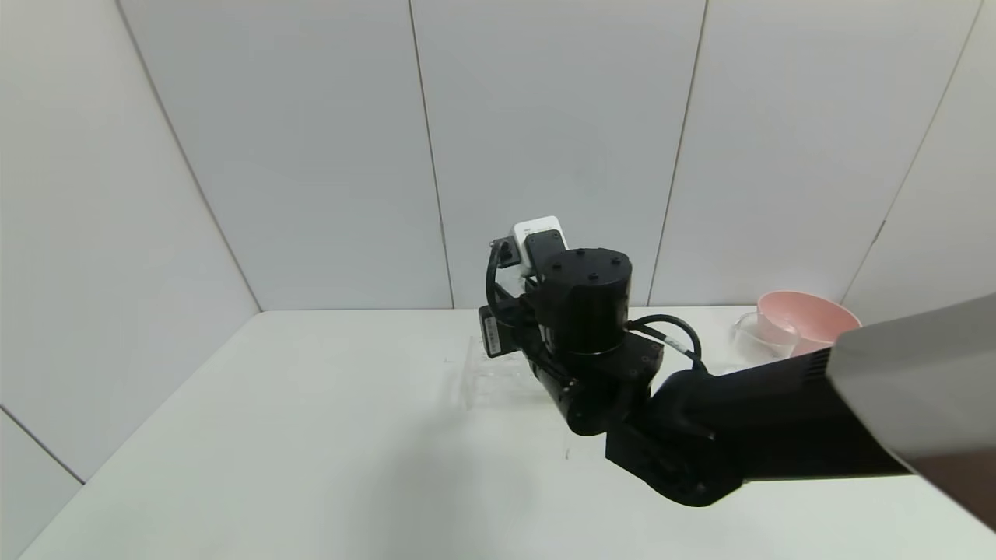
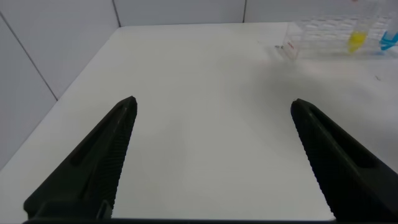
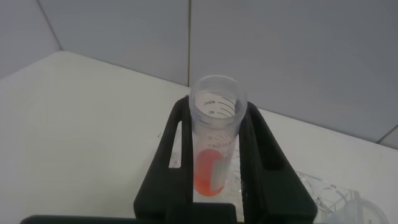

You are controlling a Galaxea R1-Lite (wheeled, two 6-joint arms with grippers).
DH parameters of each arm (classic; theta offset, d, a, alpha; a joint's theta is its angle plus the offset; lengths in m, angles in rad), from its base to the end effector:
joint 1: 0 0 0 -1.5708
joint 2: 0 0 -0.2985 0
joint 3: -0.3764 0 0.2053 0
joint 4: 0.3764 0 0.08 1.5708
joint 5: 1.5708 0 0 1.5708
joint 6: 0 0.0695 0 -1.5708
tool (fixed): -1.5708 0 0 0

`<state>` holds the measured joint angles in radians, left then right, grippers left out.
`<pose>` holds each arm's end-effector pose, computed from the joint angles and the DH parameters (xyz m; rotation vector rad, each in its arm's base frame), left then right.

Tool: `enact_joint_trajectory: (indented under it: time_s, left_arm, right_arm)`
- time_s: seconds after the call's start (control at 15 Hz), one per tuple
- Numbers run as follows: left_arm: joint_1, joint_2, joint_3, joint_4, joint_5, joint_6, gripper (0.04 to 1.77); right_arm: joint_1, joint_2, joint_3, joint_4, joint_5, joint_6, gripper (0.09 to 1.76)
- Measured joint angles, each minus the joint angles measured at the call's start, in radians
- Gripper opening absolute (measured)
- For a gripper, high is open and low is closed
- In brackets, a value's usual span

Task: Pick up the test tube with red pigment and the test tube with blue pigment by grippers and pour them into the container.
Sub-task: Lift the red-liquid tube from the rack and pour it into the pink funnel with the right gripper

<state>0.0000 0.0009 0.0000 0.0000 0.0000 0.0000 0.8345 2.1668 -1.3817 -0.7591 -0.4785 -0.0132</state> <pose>0.0420 0.0000 0.0754 0.0000 0.0009 0.0000 0.3579 0.3472 0.1618 -0.0290 0.0184 0.3561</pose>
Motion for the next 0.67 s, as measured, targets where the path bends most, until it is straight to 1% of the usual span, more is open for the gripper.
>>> enact_joint_trajectory:
  time_s: [0.4, 0.53, 0.67]
  left_arm:
    - [0.0, 0.0, 0.0, 0.0, 0.0, 0.0, 1.76]
    - [0.0, 0.0, 0.0, 0.0, 0.0, 0.0, 1.76]
    - [0.0, 0.0, 0.0, 0.0, 0.0, 0.0, 1.76]
  right_arm:
    - [-0.009, -0.301, 0.382, 0.003, 0.13, -0.015, 0.49]
    - [-0.028, -0.409, 0.502, 0.005, 0.181, -0.016, 0.49]
    - [-0.068, -0.507, 0.616, 0.004, 0.249, -0.016, 0.49]
